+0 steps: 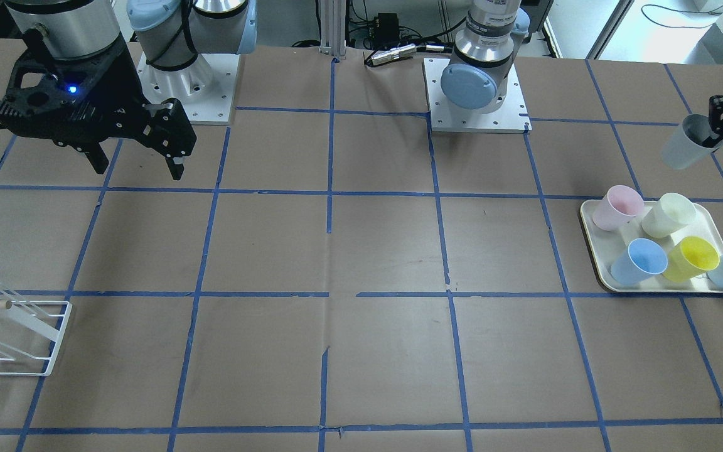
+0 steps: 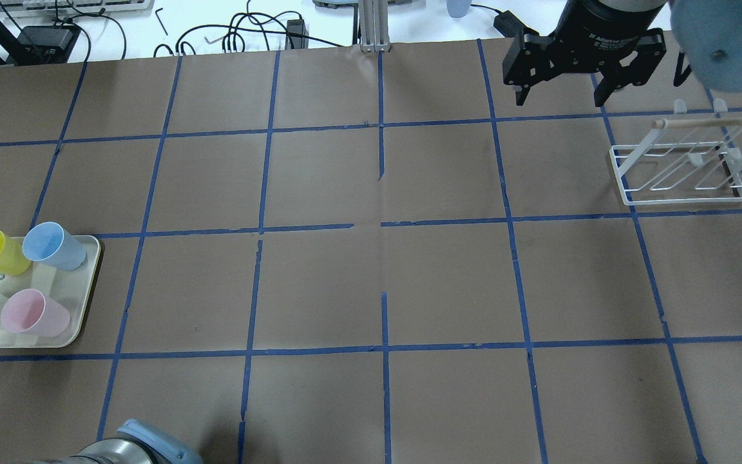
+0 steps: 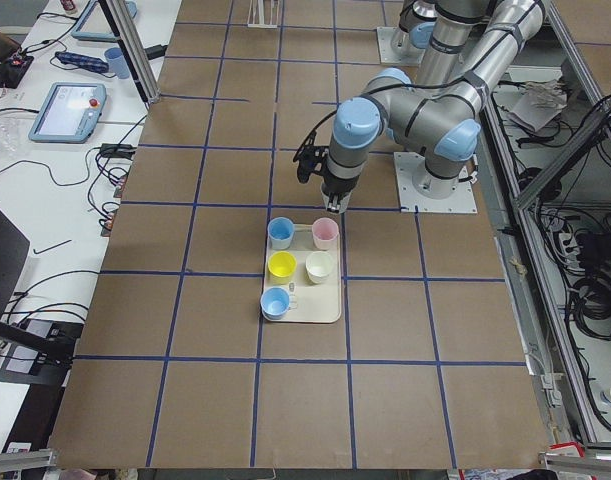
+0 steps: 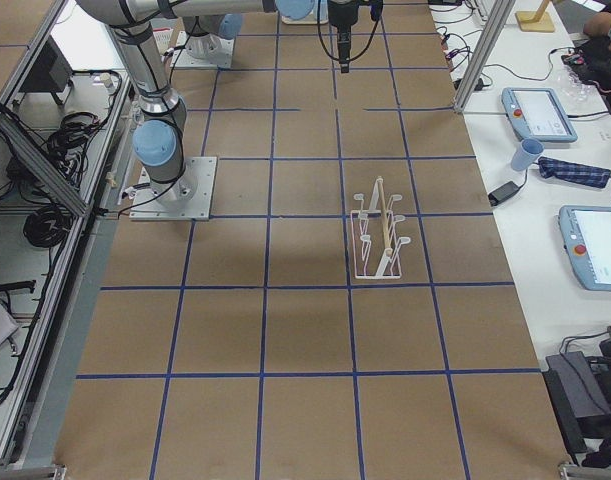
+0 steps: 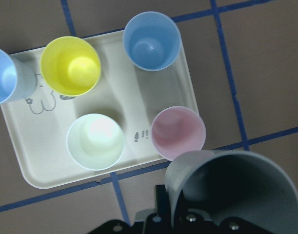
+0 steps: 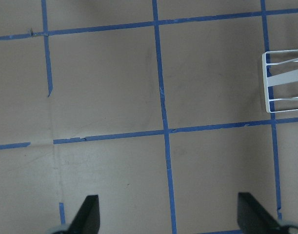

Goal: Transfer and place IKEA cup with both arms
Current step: 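Lower the white cup into the empty tray slot with the left gripper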

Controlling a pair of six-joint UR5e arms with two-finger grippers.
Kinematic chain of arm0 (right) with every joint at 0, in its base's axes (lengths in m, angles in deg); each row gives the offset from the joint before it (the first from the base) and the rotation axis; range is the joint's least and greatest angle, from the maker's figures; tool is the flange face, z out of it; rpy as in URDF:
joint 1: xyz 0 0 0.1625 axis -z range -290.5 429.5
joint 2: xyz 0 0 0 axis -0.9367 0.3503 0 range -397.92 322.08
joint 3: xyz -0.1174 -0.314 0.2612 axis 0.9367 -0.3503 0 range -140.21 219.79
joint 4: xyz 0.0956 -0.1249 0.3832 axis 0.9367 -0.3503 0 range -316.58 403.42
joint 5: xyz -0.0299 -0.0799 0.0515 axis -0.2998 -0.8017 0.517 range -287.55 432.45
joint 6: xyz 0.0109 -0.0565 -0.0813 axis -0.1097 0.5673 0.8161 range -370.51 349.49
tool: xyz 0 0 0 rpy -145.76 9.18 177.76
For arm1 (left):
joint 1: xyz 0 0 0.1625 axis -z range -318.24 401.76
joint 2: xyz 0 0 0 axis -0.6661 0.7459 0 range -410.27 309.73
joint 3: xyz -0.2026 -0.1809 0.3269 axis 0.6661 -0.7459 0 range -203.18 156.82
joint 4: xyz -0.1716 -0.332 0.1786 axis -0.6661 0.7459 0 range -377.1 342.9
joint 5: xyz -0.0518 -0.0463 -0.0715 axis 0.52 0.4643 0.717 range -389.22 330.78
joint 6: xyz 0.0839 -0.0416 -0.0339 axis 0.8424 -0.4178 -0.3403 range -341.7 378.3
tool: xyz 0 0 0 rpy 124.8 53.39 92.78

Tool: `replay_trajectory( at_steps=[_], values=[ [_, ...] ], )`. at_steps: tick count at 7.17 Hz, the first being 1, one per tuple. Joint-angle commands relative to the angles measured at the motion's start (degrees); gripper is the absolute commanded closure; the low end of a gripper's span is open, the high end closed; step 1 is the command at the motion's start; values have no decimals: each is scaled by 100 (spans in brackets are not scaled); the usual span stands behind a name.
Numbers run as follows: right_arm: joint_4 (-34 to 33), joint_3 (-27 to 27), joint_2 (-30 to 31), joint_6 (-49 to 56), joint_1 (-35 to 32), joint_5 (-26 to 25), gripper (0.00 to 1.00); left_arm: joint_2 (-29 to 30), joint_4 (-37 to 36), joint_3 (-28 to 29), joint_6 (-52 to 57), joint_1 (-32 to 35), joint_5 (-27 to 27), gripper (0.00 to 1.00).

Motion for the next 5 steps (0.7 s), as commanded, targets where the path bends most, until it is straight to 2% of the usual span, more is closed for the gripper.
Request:
replay_trajectory(
  at_steps=[1, 5],
  values=[
    [43, -14, -1, 1, 4, 52, 0, 538, -83, 436, 657, -560, 245, 100],
    [52, -14, -1, 10, 13, 43, 0, 1882, -126, 1333, 1167, -764, 307, 100]
  ],
)
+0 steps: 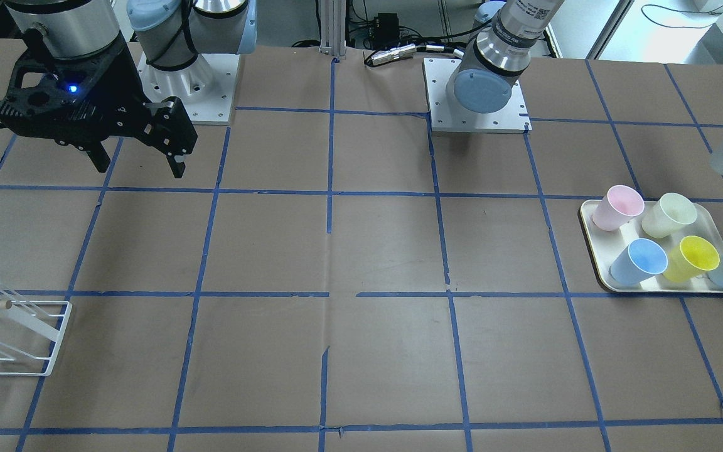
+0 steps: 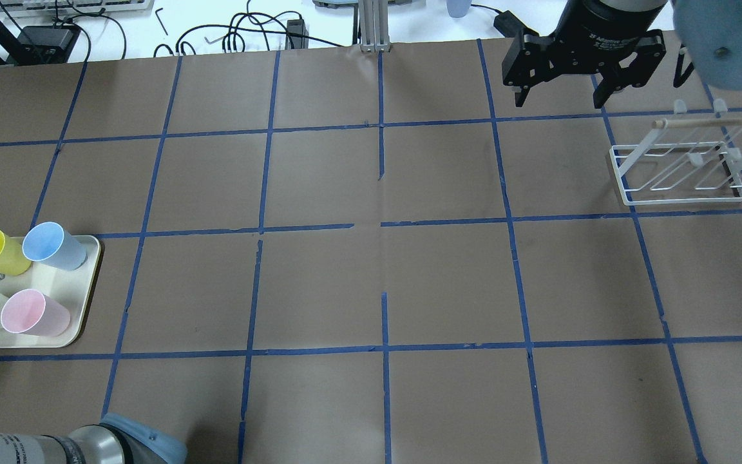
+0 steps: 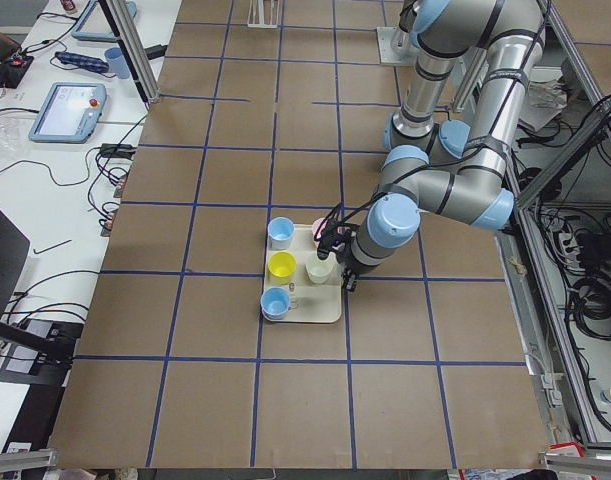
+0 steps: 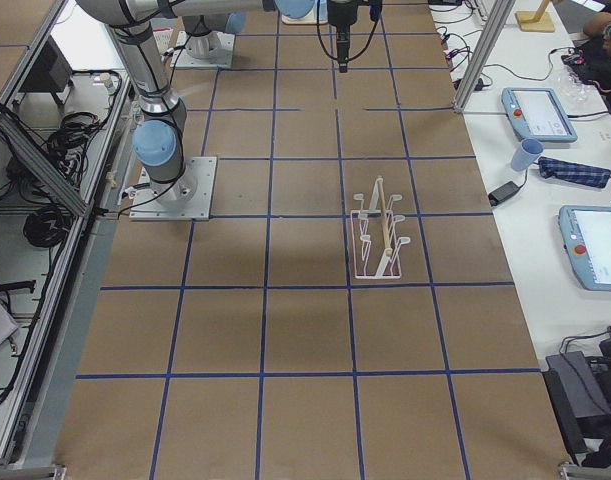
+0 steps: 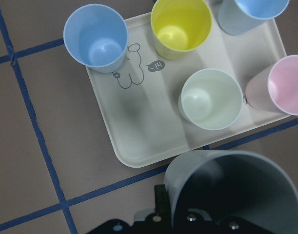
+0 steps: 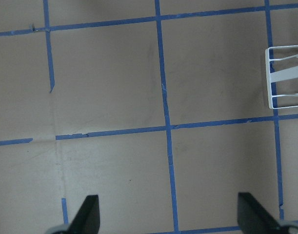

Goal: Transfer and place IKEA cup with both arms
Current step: 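Lower the white cup into the empty tray slot with the left gripper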

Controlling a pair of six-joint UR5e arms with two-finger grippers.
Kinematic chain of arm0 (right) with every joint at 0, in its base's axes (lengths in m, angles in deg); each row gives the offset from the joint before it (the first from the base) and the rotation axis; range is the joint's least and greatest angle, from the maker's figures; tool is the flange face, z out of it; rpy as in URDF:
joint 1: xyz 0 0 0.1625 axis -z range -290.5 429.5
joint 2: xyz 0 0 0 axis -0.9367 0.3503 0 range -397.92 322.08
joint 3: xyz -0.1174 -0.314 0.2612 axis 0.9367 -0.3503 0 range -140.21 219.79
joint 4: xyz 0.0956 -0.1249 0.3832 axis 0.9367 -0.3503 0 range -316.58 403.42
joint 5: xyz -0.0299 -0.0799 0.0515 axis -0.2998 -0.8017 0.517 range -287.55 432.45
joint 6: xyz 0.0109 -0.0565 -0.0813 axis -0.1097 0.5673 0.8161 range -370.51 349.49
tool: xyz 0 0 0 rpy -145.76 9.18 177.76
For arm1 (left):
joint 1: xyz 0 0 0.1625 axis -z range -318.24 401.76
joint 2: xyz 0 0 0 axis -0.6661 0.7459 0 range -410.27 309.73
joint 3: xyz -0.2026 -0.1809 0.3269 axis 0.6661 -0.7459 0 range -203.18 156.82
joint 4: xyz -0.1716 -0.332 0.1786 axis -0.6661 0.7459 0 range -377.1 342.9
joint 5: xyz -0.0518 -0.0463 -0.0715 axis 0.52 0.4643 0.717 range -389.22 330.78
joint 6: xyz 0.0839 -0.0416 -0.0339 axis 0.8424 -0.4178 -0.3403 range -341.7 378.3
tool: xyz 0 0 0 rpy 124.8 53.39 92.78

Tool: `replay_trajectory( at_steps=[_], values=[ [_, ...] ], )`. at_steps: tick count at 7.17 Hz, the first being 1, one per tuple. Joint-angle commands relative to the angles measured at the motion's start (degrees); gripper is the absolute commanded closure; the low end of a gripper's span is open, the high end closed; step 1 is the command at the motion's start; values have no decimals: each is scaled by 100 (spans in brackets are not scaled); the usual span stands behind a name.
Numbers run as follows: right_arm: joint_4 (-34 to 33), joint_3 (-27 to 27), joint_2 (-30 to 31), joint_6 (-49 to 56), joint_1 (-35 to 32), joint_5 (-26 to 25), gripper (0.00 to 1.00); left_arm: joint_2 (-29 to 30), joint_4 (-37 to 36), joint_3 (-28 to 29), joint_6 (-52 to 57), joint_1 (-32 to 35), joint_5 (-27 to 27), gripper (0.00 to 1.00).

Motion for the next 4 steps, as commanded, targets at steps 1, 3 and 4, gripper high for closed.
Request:
replay_trajectory(
  at_steps=[1, 3, 4],
  values=[
    [1, 0, 0, 1, 1, 0, 0, 803, -40, 352, 98, -37, 105, 100],
    [1, 0, 9, 1, 1, -8, 0, 1201, -215, 467, 46, 32, 308, 100],
    [1, 0, 9, 1, -8, -8, 0, 1280, -424, 467, -24, 163, 309, 100]
  ],
)
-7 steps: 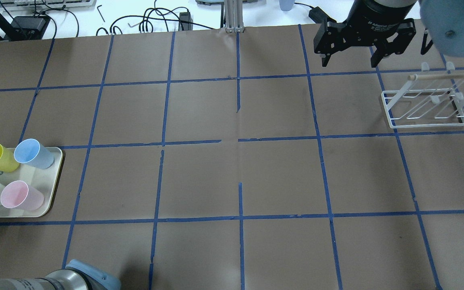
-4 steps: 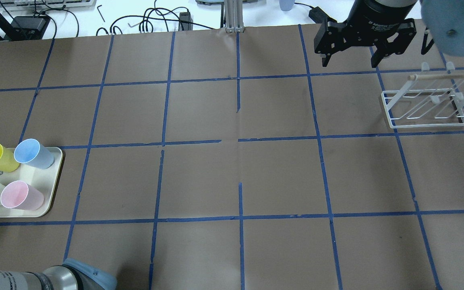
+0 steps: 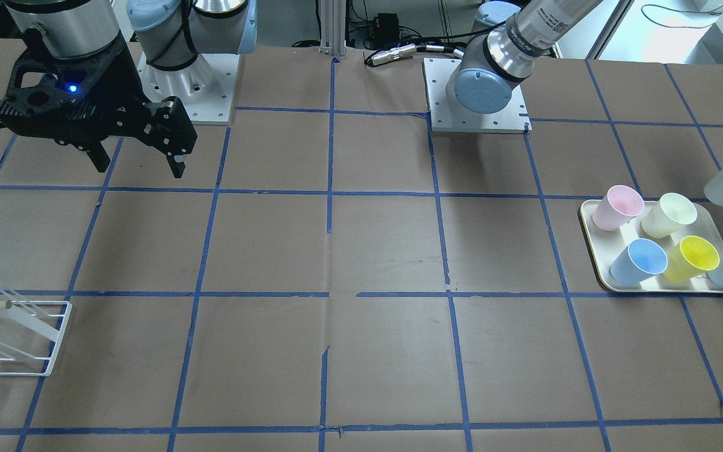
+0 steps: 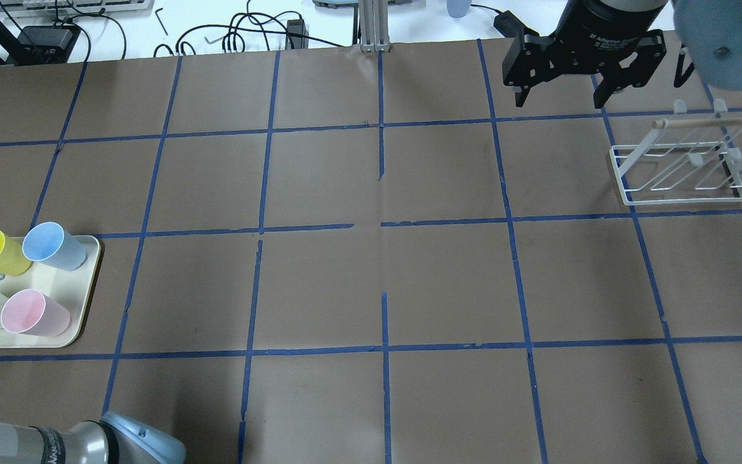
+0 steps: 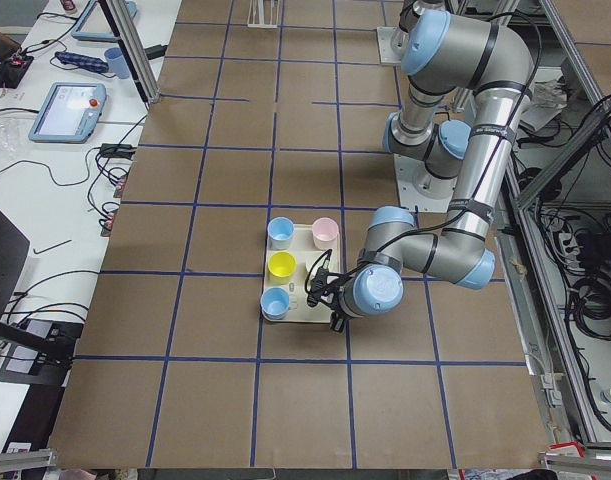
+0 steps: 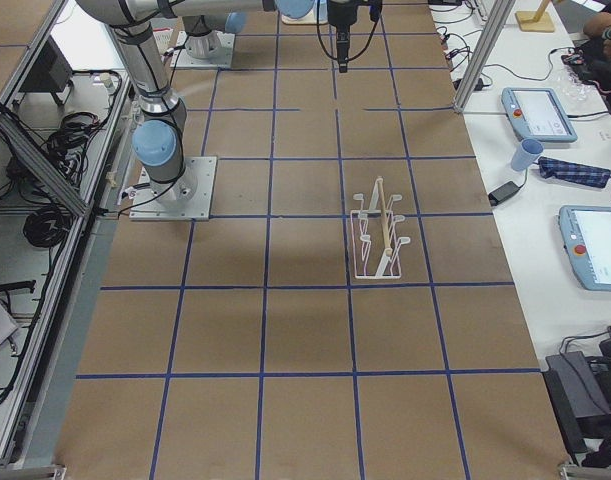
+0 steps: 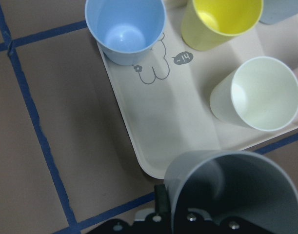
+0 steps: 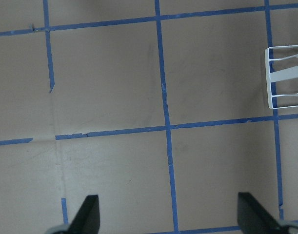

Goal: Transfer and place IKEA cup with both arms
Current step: 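Lower the white cup into the empty tray slot with the left gripper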

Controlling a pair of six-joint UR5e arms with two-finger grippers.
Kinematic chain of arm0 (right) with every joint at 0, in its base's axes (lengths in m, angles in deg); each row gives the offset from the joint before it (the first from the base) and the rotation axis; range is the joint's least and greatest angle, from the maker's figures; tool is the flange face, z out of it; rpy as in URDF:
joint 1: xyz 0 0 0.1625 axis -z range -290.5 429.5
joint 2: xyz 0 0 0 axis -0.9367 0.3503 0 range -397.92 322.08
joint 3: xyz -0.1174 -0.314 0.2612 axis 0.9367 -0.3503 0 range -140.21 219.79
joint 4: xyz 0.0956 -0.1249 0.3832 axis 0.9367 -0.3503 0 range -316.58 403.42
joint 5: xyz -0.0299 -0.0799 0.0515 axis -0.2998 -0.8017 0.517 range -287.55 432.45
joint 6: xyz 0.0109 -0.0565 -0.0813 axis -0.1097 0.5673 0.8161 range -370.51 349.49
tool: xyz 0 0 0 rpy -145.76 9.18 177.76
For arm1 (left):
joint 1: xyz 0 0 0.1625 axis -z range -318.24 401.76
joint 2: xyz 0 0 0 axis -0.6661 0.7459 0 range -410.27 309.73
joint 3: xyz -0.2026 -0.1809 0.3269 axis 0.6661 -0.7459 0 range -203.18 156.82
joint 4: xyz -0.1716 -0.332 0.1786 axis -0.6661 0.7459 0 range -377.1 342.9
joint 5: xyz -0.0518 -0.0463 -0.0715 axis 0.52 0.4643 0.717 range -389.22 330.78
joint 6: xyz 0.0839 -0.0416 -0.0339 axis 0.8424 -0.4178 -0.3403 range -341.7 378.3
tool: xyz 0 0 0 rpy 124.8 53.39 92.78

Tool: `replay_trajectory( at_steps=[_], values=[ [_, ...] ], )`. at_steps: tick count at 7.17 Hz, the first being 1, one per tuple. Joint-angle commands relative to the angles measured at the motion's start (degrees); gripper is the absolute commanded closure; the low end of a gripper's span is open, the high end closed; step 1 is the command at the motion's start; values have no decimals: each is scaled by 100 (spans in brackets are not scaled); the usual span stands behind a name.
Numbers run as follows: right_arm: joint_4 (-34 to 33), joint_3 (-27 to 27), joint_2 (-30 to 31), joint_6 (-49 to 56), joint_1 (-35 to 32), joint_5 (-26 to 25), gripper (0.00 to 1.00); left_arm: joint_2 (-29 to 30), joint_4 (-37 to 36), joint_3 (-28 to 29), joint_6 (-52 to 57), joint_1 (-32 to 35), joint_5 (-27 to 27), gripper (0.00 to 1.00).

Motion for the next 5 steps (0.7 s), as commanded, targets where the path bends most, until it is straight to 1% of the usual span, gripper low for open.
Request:
replay_trajectory(
  at_steps=[1, 5],
  values=[
    [0, 0, 12, -9, -8, -12, 0, 205, -346, 36, -62, 288, 0, 100],
    [0, 9, 30, -9, -8, -12, 0, 399, -461, 27, -71, 351, -27, 100]
  ],
)
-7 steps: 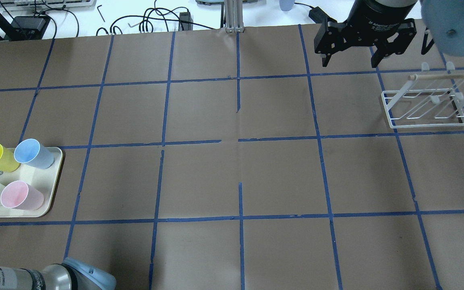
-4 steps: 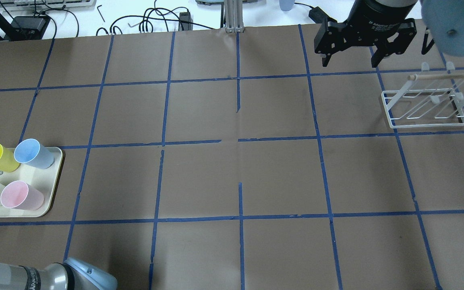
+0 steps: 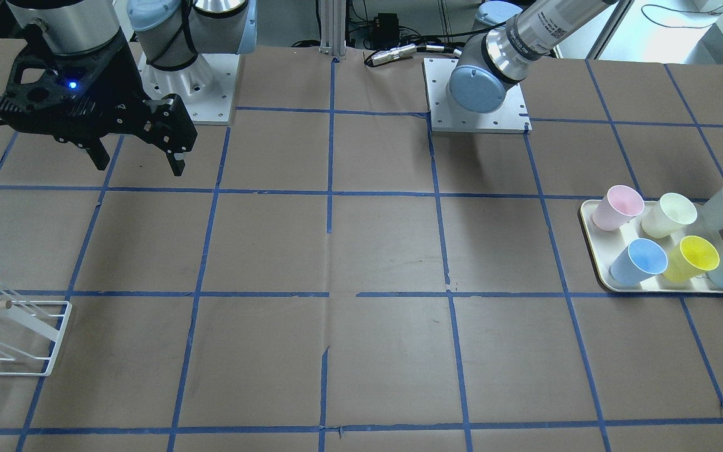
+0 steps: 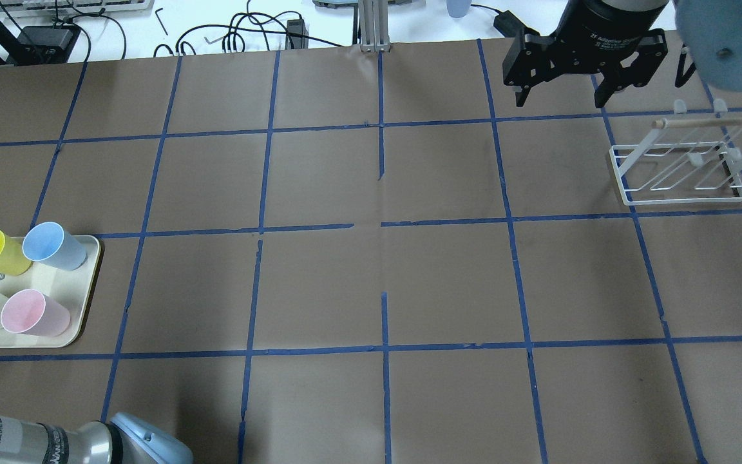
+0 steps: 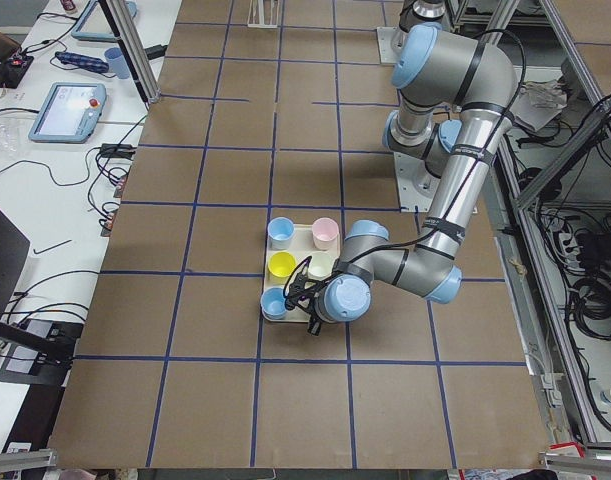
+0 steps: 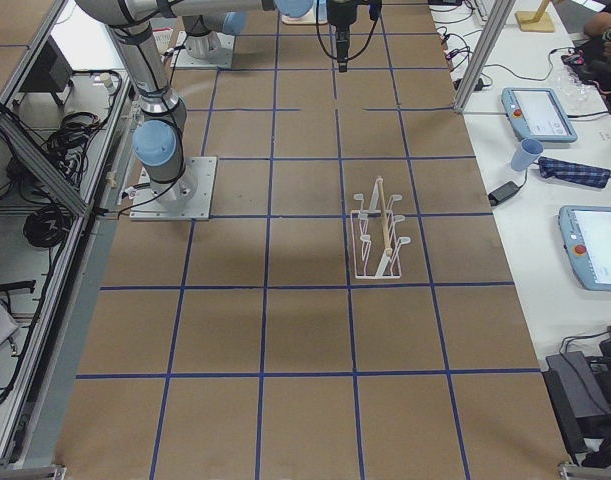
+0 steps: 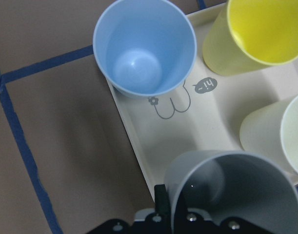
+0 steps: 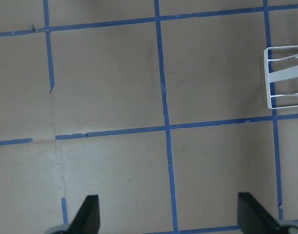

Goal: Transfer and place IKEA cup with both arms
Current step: 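Lower the white cup into the empty tray slot with the left gripper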

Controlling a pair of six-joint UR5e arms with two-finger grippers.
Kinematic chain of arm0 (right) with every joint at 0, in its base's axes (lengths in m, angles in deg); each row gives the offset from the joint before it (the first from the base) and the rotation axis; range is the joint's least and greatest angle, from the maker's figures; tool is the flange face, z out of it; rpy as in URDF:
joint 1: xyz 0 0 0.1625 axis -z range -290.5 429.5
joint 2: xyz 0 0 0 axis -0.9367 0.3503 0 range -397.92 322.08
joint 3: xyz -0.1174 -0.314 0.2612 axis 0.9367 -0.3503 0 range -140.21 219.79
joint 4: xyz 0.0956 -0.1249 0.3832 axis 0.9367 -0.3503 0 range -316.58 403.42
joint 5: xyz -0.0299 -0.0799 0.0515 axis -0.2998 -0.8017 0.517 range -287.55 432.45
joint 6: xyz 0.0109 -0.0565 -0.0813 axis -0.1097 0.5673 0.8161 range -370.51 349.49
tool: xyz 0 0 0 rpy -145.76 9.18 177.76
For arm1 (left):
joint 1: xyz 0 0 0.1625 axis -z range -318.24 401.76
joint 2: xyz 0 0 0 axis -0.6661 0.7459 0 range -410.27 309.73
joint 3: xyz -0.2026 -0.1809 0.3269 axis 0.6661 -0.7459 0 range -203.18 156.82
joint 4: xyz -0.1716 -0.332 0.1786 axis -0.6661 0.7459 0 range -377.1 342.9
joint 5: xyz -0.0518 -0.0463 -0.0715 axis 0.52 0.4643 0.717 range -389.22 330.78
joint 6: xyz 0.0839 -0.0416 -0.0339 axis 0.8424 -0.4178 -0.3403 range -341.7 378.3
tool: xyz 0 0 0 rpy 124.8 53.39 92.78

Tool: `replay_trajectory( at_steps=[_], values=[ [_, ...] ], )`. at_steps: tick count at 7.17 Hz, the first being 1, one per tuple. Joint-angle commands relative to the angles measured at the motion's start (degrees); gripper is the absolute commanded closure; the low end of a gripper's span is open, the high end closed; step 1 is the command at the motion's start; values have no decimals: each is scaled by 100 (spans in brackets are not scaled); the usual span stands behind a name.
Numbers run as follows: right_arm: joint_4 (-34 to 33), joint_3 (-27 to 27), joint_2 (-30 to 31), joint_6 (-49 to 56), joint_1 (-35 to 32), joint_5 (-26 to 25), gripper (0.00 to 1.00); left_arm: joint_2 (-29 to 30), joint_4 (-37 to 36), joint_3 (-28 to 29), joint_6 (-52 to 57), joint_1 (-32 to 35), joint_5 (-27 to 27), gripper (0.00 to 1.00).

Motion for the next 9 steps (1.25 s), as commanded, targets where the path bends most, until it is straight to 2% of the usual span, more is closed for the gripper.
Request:
replay_trajectory(
  at_steps=[1, 7, 8, 9],
  values=[
    [0, 1, 4, 0, 0, 0, 0, 61, -72, -1, 5, 1, -41, 100],
    [-9, -8, 4, 0, 9, 0, 0, 289, -81, -1, -21, 10, -32, 100],
    [0, 1, 4, -9, 17, 17, 0, 298, -90, -1, -21, 10, -32, 70],
    [0, 10, -4, -26, 35, 200, 0, 307, -98, -1, -30, 10, -24, 46]
  ],
)
